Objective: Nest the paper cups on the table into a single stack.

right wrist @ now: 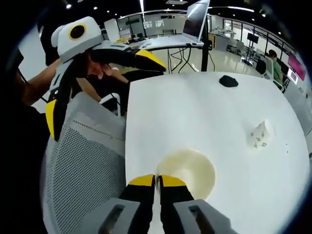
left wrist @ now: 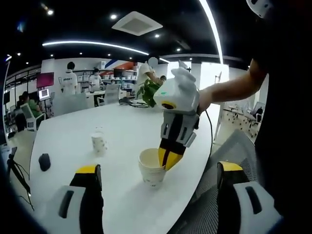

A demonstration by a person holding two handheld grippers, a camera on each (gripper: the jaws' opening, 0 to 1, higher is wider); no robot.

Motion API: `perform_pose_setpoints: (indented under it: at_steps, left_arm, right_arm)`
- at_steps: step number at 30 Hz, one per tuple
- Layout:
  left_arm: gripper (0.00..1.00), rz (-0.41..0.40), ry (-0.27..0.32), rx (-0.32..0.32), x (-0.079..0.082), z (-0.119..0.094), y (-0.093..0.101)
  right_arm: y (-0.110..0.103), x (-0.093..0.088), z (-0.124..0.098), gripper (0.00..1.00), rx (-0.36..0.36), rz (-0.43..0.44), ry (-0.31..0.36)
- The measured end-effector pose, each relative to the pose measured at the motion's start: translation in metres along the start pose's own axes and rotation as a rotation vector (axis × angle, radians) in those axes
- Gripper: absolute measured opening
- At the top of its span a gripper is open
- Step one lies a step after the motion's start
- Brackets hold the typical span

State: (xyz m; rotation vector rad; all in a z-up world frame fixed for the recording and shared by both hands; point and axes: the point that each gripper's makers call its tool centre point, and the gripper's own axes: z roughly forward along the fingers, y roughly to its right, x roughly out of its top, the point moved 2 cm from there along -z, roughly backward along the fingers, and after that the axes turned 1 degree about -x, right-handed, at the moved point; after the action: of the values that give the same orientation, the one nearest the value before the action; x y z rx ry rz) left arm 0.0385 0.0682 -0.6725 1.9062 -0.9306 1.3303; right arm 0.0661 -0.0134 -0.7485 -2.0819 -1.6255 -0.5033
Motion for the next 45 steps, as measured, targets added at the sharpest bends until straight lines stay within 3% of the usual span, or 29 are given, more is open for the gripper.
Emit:
perform_pose_setpoints:
  at_steps: [13, 24, 37, 45]
  left_arm:
    - [0.97, -0.002, -0.004, 0.004, -0.001, 0.000, -0.003]
    - [0.96, -0.004, 0.010, 0.011, 0.005, 0.004, -0.015]
    - [0.95, 0.009, 0.016, 0.000, 0.016, 0.022, -0.034]
    - [0.93, 0.020, 0.032, 0.024, 0.024, 0.033, -0.055]
  right_arm:
    - [-0.002, 0.006, -0.005, 0.07, -0.012, -0.022, 0.038]
    - [0.003, 0.006, -0.021, 0.12, -0.069, 0.013, 0.108]
    - [0.013, -0.007, -0.051, 0.18, -0.174, 0.104, 0.251]
    - [0.021, -0.014, -0.068, 0.30, -0.273, 0.191, 0.375]
